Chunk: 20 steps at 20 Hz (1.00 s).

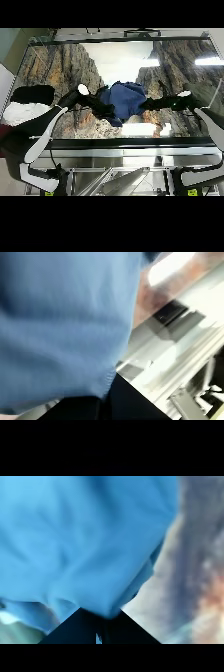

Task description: Fold the shirts.

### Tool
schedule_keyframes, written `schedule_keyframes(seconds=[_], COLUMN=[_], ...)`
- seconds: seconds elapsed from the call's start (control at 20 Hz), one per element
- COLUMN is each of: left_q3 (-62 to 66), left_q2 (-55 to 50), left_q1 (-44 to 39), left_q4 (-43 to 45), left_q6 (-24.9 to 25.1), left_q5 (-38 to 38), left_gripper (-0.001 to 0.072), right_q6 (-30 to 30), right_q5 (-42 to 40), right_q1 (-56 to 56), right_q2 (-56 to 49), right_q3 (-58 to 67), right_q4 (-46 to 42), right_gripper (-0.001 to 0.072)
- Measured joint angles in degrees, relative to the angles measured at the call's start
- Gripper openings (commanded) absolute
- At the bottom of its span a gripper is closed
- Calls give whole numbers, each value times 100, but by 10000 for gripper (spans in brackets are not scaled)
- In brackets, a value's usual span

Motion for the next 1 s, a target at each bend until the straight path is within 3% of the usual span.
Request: schedule_keyframes(seconds=[0.2,0.4,0.6,0.8,1.0], left_q3=[11,15,17,-13,-341], left_q2=[1174,2564,3659,4129,3713], left_q1=[728,1792,2789,3311,2994], left_q4=[-922,-3040,-4824,-5045,-4739], left_q6=[350,1172,1823,2009,2037], left_q5=[-262,-490,-675,-691,-560], left_gripper=[24,24,25,25,25], right_q6=[-52,-136,-219,-136,136], right_q5=[1169,2286,2476,1709,798], right_q1=[-992,-1998,-2623,-2712,-1952], right_q2=[1123,2677,4266,5296,5346], right_q3=[208,490,603,605,219], right_q4=[966,2601,3600,2881,1703], right_gripper=[13,13,13,14,14])
